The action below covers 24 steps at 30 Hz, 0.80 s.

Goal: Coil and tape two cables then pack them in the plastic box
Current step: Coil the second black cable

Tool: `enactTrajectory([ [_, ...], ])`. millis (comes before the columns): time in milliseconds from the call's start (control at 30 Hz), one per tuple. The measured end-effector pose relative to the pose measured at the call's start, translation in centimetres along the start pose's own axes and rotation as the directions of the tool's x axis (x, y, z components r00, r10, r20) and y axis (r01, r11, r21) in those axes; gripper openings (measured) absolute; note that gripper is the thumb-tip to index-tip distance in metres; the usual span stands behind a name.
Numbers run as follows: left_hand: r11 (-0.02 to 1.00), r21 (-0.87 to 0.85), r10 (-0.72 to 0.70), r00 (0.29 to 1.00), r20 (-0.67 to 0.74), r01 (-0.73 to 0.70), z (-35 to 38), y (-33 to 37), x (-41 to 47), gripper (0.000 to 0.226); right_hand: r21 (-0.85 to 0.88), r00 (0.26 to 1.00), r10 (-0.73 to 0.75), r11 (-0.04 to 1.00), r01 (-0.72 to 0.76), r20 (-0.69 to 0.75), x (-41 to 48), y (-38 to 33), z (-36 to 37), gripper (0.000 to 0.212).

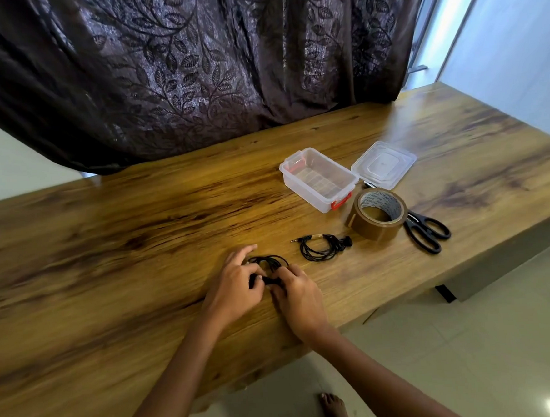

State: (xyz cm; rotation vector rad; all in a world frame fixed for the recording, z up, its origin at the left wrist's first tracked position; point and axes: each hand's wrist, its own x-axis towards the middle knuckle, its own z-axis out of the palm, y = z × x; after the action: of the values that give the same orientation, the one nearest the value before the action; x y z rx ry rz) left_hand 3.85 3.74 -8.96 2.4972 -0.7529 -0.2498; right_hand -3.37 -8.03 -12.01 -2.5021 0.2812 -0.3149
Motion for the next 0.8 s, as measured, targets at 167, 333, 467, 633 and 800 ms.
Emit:
enactTrajectory([
  [167, 0.984, -0.165, -0.072, 0.997, 0.016, 0.073, -0.3, 0.4, 0.2, 0.008, -0.035, 0.999, -0.041, 0.999, 0.042, 0.009, 0.1, 0.4, -0.2, 0.020],
  [333, 0.958, -0.275, -0.111, 0.990, -0.090, 0.083, 0.2, 0.2, -0.2, 0.003, -0.028, 0.998, -0.067, 0.997, 0.067, 0.002, 0.1, 0.6, -0.8, 0.029],
  [467, 0.948, -0.313, -0.119, 0.981, -0.153, 0.066, 0.7, 0.0, -0.8, 0.010, -0.004, 0.995, -0.098, 0.995, 0.098, 0.029, 0.1, 0.6, -1.1, 0.037],
  [633, 0.913, -0.403, -0.144, 0.973, -0.183, 0.059, 1.0, -0.6, -0.8, 0.019, 0.011, 0.996, -0.091, 0.996, 0.091, 0.022, 0.0, 0.8, -0.8, 0.043],
  [800, 0.889, -0.453, -0.181, 0.962, -0.203, 0.072, 1.0, -0.6, -0.7, 0.017, 0.069, 0.997, -0.077, 0.995, 0.075, 0.026, 0.2, 1.1, -0.8, 0.053],
])
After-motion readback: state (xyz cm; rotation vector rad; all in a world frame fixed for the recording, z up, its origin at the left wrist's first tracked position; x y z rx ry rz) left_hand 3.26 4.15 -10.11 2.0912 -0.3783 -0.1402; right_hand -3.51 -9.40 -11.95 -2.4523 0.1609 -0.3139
